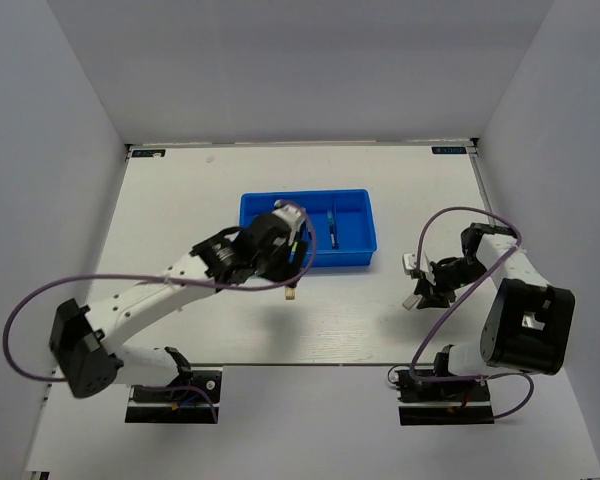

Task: Sort the stationery into containers
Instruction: Pick up the stationery from the center of the board.

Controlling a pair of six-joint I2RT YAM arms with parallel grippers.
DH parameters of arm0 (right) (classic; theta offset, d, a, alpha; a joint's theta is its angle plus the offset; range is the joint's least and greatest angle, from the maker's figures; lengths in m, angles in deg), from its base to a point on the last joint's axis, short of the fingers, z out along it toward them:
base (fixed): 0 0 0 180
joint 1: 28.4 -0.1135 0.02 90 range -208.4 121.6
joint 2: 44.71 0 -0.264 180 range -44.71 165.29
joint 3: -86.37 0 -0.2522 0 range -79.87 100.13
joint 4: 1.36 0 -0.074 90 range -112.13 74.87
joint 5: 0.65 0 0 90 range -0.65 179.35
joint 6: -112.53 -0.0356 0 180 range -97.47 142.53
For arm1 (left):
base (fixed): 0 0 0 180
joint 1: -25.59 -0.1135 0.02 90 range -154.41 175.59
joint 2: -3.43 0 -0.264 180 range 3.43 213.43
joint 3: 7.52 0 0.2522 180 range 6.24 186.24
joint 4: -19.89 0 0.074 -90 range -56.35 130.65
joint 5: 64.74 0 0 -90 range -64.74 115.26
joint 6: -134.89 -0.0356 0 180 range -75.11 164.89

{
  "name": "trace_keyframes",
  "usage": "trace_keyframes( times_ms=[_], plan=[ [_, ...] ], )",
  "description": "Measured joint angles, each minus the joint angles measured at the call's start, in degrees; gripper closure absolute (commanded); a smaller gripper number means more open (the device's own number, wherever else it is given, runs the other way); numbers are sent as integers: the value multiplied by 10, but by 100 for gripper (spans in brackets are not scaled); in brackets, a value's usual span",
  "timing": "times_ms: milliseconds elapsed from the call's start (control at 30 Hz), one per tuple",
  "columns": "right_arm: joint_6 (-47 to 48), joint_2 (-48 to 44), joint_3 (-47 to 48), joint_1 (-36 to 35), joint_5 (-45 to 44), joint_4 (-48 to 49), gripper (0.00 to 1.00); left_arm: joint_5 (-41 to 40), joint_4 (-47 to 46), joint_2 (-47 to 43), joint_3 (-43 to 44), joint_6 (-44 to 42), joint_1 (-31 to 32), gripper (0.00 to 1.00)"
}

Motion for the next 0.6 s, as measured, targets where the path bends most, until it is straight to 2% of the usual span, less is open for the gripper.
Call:
trace_keyframes(
  times_ms=[133, 233, 467, 600],
  plan=[
    [29, 29, 4, -8, -17, 16, 54, 9, 24, -87, -132, -2, -7, 18],
    [40, 58, 20, -19, -39, 22, 54, 9, 42, -133, -187, -1, -8, 18],
    [50, 114, 44, -43, -78, 54, 48, 6, 63, -235, -248, 14, -9, 18],
    [52, 127, 48, -56, -99, 71, 48, 2, 72, -260, -266, 23, -9, 18]
  ],
)
